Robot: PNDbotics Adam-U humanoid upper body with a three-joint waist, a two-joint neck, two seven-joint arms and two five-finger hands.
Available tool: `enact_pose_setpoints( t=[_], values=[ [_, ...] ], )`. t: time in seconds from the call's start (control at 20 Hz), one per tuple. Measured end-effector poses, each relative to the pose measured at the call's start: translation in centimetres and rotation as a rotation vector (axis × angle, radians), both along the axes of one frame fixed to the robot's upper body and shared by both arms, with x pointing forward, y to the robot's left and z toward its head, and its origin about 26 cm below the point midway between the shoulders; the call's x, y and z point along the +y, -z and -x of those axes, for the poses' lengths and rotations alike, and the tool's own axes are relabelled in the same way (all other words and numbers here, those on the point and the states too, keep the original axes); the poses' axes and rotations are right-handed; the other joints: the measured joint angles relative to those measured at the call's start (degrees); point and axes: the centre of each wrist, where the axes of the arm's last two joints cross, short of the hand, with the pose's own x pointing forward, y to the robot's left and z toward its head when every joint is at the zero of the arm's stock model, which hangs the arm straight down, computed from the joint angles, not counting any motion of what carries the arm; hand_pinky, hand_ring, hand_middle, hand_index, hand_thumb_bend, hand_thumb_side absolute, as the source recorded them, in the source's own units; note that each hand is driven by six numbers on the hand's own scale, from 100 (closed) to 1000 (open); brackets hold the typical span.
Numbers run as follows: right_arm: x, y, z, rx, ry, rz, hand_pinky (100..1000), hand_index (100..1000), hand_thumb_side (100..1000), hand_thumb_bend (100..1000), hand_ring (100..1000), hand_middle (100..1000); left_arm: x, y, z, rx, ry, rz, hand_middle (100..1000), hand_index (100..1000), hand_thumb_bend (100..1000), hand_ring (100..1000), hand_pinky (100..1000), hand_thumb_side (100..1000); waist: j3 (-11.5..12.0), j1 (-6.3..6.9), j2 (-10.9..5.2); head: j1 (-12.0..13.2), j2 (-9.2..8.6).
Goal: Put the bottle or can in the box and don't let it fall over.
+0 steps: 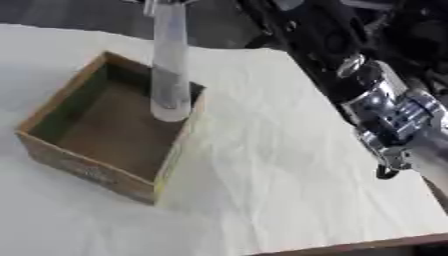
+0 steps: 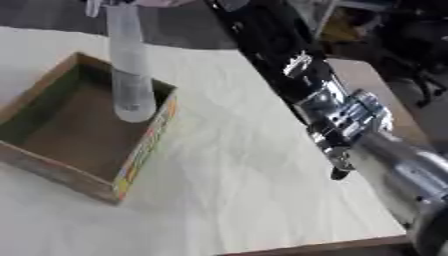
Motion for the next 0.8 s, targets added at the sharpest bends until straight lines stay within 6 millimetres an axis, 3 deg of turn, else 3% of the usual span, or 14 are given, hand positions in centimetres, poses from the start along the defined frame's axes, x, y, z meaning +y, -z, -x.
enact_pose_setpoints(
  t=[0.3,0.55,0.65,0.8],
  values=[
    [0.2,0.1,-0.1,-0.016,0.015,0.004,100,270,100,217,143,332,-0.1,-0.3,-0.1,-0.011,0.004,0.000,561,798,143,525,598,773,1.24,-0.25,0.82,-1.09,-0.29],
    [0.5,1.3,-0.7,-0.018,0.044,0.004,100,299,100,190,166,350,-0.3,-0.5,-0.2,-0.021,0.011,0.009,561,798,144,524,598,774,2.50,-0.49,1.63,-2.58,-0.61],
    [0.4,1.9,-1.0,-0.020,0.058,0.000,100,357,100,137,191,389,-0.4,-0.5,-0.3,-0.021,0.012,0.010,561,798,145,524,598,774,2.59,-0.51,1.87,-2.99,-0.77],
    [0.3,2.4,-1.1,-0.035,0.078,-0.025,193,449,100,100,259,444,-0.4,-0.5,-0.3,-0.022,0.013,0.014,561,798,144,523,598,774,2.58,-0.67,2.06,-3.30,-0.77]
  ],
)
